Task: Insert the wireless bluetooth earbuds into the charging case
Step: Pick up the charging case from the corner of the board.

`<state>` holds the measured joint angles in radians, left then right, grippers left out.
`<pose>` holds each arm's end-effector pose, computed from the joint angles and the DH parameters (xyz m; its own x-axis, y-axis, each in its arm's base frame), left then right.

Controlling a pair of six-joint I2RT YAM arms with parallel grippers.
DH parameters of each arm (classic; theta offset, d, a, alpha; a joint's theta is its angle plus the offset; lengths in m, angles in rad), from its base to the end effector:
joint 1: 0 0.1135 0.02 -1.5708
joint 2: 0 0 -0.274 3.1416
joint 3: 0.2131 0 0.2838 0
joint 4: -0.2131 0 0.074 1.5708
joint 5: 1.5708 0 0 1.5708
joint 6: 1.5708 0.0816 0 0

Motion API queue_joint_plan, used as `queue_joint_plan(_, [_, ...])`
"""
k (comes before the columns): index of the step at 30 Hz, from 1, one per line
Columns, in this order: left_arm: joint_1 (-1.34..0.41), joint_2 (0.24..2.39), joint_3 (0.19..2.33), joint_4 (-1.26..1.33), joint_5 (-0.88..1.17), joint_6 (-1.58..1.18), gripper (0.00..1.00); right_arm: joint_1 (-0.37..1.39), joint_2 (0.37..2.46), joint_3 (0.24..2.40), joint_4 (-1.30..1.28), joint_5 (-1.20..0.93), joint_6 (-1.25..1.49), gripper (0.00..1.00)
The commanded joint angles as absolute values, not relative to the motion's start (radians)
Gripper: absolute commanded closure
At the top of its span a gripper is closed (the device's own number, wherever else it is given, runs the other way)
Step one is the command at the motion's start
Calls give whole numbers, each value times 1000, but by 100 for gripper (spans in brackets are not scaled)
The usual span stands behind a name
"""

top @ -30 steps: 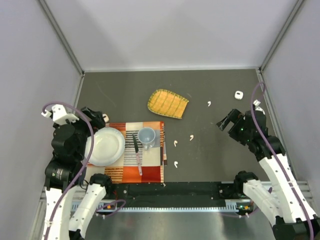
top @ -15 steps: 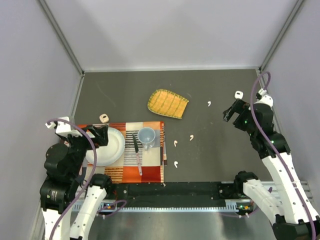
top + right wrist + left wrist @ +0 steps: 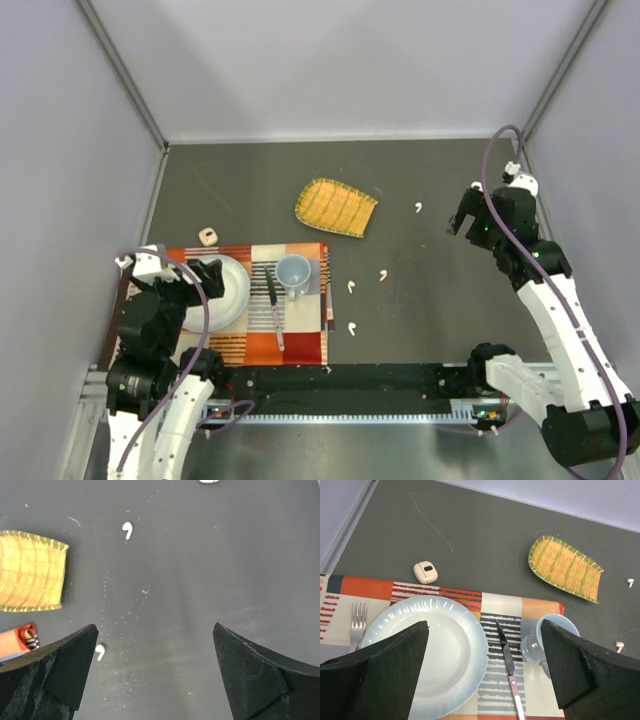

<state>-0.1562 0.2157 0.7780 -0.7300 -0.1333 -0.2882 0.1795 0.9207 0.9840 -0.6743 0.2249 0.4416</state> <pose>0.1081 -0.0060 0.3450 -0.1651 -0.2592 -0.9516 -0.0231 0.9656 -0.2590 0.2521 0.0273 0.3210 -0.5079 0.3313 -0.7952 0.2464 0.9404 0.2344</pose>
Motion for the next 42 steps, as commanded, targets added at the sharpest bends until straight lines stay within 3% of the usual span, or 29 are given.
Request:
queue_joint_plan(1, [-156,166,697,-614,-135,-305,1,80,940,1025,-666,217,380,1])
queue_joint_plan(5, [-158,152,675,-601,-165,-270,1,-75,1009,1045,-666,40,400,1])
queue_joint_plan(12, [-156,235,670,-552,-103,-298,1,-91,1134,1117,-652,-47,431,1])
queue_joint_plan(23, [-156,273,646,-549,-60,-313,1,-113,1127,1101,-483,150,400,2])
queue_joint_plan(33, [-158,276,637,-532,-46,-308,1,-186,1432,1299,-468,129,374,22])
queue_joint_plan(42, [-156,278,637,-534,-63,-310,1,-225,1758,1497,-475,-27,359,24])
